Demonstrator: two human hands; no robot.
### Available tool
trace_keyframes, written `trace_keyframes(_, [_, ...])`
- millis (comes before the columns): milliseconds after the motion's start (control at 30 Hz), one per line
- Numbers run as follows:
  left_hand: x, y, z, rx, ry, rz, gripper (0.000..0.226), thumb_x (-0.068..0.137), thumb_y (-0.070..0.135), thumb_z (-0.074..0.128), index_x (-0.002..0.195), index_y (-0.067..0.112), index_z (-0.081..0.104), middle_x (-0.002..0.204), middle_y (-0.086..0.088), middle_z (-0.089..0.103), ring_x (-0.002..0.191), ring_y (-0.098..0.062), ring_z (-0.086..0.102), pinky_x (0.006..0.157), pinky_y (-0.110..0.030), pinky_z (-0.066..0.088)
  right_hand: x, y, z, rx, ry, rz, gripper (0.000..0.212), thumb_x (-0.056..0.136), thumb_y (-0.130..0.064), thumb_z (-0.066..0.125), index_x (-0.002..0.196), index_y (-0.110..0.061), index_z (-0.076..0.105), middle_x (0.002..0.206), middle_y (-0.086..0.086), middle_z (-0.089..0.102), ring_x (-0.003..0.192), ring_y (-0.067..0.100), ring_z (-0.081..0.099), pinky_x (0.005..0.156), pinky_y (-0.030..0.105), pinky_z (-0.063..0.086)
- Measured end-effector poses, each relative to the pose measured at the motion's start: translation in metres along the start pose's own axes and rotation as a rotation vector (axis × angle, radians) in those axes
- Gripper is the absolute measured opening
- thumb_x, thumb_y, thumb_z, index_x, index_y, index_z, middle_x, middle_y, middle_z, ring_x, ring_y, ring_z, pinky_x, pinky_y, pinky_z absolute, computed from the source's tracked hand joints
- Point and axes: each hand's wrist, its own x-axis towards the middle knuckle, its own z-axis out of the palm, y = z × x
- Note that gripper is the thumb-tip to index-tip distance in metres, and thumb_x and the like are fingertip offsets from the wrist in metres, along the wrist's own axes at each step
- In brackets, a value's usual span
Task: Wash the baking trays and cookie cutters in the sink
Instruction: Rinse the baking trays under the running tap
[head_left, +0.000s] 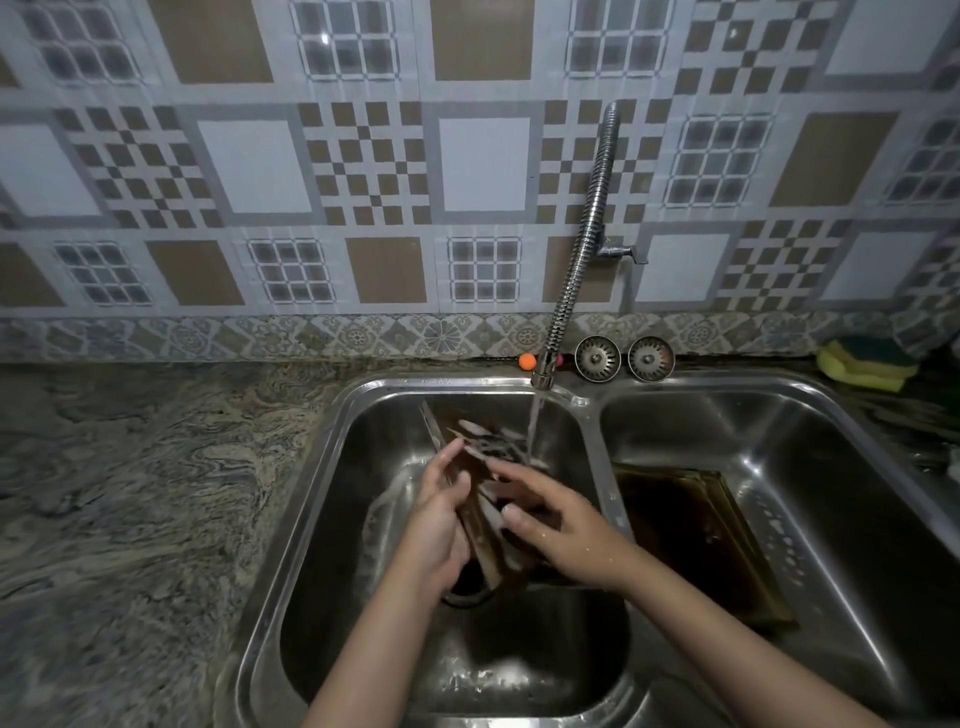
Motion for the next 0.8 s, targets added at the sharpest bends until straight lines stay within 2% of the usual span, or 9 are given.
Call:
trace_keyframes(67, [-0.003, -0.006, -0.006, -0.032, 0.053, -0.030, 0.039, 0.099, 0.004, 0.035, 0.129, 0.023, 0.051, 0.127, -0.022, 0.056, 0.115, -0.039, 0.057, 0.097, -0.056, 0.044, 0.003, -0.001, -0.008, 0.071, 0.010, 0.066, 0.056, 0.082, -0.052, 0.058, 0.134, -0.034, 0.047, 0.123, -0.006, 0.063, 0.116, 0.003, 0.057, 0.099, 0.027, 0.047])
trace_keyframes(167, [-0.008, -0.015, -0.009, -0.066, 0.098, -0.062, 0.039, 0.098, 0.003, 0.036, 0.126, 0.024, 0.053, 0.122, -0.020, 0.059, 0.109, -0.037, 0.060, 0.081, -0.050, 0.052, 0.010, -0.003, -0.029, -0.276, 0.192, 0.052, 0.044, 0.088, -0.042, 0.059, 0.129, -0.027, 0.054, 0.121, -0.009, 0.063, 0.113, 0.003, 0.057, 0.100, 0.035, 0.048])
trace_keyframes(267, [-0.009, -0.028, -0.008, -0.065, 0.115, -0.080, 0.039, 0.096, -0.002, 0.037, 0.123, 0.021, 0.054, 0.119, -0.019, 0.061, 0.110, -0.038, 0.059, 0.082, -0.051, 0.052, 0.024, -0.001, -0.050, -0.710, 0.195, 0.064, 0.045, 0.092, -0.037, 0.054, 0.133, -0.020, 0.052, 0.134, -0.003, 0.054, 0.126, 0.013, 0.046, 0.109, 0.036, 0.036])
trace_keyframes(367, [-0.009, -0.043, -0.004, -0.010, 0.089, -0.098, 0.042, 0.094, -0.008, 0.037, 0.122, 0.018, 0.053, 0.112, -0.022, 0.063, 0.097, -0.036, 0.063, 0.078, -0.048, 0.056, 0.039, 0.004, -0.054, -0.902, 0.108, 0.188, 0.055, 0.093, -0.041, 0.048, 0.142, -0.016, 0.039, 0.150, 0.003, 0.036, 0.140, 0.021, 0.028, 0.115, 0.048, 0.021])
trace_keyframes(433, [-0.010, -0.051, 0.002, 0.052, 0.090, -0.092, 0.043, 0.091, -0.012, 0.037, 0.117, 0.018, 0.055, 0.112, -0.025, 0.062, 0.092, -0.035, 0.062, 0.084, -0.052, 0.052, 0.041, 0.008, -0.040, -0.962, 0.046, 0.196, 0.061, 0.095, -0.042, 0.040, 0.148, -0.016, 0.025, 0.158, 0.004, 0.017, 0.146, 0.022, 0.012, 0.117, 0.052, 0.013])
trace_keyframes(533, [-0.007, -0.054, 0.006, 0.074, 0.128, -0.027, 0.044, 0.090, -0.013, 0.038, 0.116, 0.017, 0.058, 0.124, -0.026, 0.057, 0.112, -0.041, 0.055, 0.104, -0.061, 0.036, 0.025, 0.012, -0.012, -1.062, -0.080, 0.070, 0.064, 0.094, -0.046, 0.013, 0.152, -0.020, 0.008, 0.160, -0.001, -0.008, 0.147, 0.017, -0.010, 0.119, 0.050, 0.000])
trace_keyframes(633, [-0.008, -0.036, 0.003, 0.071, 0.170, 0.050, 0.040, 0.091, -0.011, 0.039, 0.118, 0.014, 0.054, 0.109, -0.018, 0.065, 0.097, -0.033, 0.061, 0.088, -0.052, 0.049, 0.003, 0.023, -0.006, -1.030, -0.127, -0.053, 0.068, 0.093, -0.057, 0.009, 0.152, -0.025, 0.001, 0.157, -0.008, -0.017, 0.143, 0.009, -0.021, 0.115, 0.040, -0.011])
trace_keyframes(700, [-0.009, -0.020, 0.001, 0.131, 0.146, 0.132, 0.037, 0.092, -0.009, 0.039, 0.111, 0.019, 0.056, 0.103, -0.012, 0.066, 0.088, -0.029, 0.064, 0.072, -0.045, 0.054, -0.003, 0.036, -0.017, -0.947, -0.029, -0.031, 0.073, 0.089, -0.065, 0.004, 0.151, -0.027, -0.004, 0.157, -0.010, -0.019, 0.143, 0.005, -0.022, 0.117, 0.040, -0.010])
trace_keyframes(800, [-0.013, -0.002, 0.017, 0.256, 0.125, 0.223, 0.035, 0.095, -0.005, 0.038, 0.106, 0.022, 0.058, 0.106, -0.015, 0.064, 0.092, -0.032, 0.063, 0.079, -0.052, 0.053, 0.003, 0.047, -0.025, -0.794, 0.197, 0.135, 0.086, 0.080, -0.074, -0.006, 0.150, -0.024, -0.010, 0.155, -0.006, -0.024, 0.142, 0.006, -0.024, 0.118, 0.045, -0.007])
